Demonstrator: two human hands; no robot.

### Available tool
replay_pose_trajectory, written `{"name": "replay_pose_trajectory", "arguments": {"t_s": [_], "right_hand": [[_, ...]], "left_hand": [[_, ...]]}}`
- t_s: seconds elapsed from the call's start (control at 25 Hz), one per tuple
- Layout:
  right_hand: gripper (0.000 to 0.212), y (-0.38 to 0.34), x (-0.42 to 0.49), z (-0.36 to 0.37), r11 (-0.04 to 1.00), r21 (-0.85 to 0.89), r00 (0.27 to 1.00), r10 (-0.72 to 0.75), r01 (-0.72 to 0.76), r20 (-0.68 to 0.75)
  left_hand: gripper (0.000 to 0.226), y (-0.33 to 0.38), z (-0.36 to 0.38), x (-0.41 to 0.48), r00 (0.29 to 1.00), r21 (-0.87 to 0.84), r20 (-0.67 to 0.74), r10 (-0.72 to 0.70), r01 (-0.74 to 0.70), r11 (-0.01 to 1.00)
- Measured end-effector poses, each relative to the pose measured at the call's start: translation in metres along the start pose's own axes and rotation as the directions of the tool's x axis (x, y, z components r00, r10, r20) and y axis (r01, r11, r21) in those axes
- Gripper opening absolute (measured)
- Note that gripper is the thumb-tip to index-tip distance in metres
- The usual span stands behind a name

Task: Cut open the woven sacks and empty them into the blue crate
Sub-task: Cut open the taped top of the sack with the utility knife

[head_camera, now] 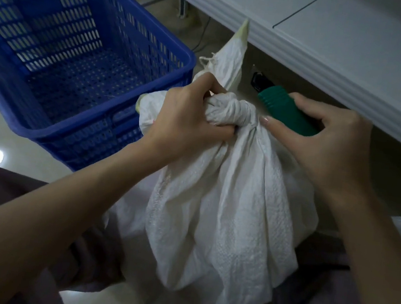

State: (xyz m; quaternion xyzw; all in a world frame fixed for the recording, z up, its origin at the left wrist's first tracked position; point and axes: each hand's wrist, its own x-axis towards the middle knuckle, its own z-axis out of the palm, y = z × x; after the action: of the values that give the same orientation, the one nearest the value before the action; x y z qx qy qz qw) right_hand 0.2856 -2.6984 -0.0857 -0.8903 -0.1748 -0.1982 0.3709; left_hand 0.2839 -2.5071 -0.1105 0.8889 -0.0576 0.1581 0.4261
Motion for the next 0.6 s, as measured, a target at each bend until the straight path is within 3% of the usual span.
{"name": "replay_pose_trajectory", "arguments": {"t_s": [0.24,0.4,0.6], "right_hand": [[0.049,0.003,-0.001,-0.012,0.999,0.028,0.994,-0.038,0.035,0.104],[0.051,0.002,0.0,-0.02,0.999,0.025,0.98,0.022,-0.027,0.2],[0.054,0.0,0.002,-0.022,0.982,0.124,0.975,0.119,-0.144,0.187]], "left_hand": [[0.042,0.0,-0.01,0.0,0.995,-0.006,-0.015,0.095,-0.095,0.995],[0.043,-0.001,-0.012,0.003,0.992,0.038,-0.017,0.125,-0.124,0.992],[0.044,0.002,-0.013,0.003,0.986,0.053,-0.014,0.166,-0.165,0.985]]}}
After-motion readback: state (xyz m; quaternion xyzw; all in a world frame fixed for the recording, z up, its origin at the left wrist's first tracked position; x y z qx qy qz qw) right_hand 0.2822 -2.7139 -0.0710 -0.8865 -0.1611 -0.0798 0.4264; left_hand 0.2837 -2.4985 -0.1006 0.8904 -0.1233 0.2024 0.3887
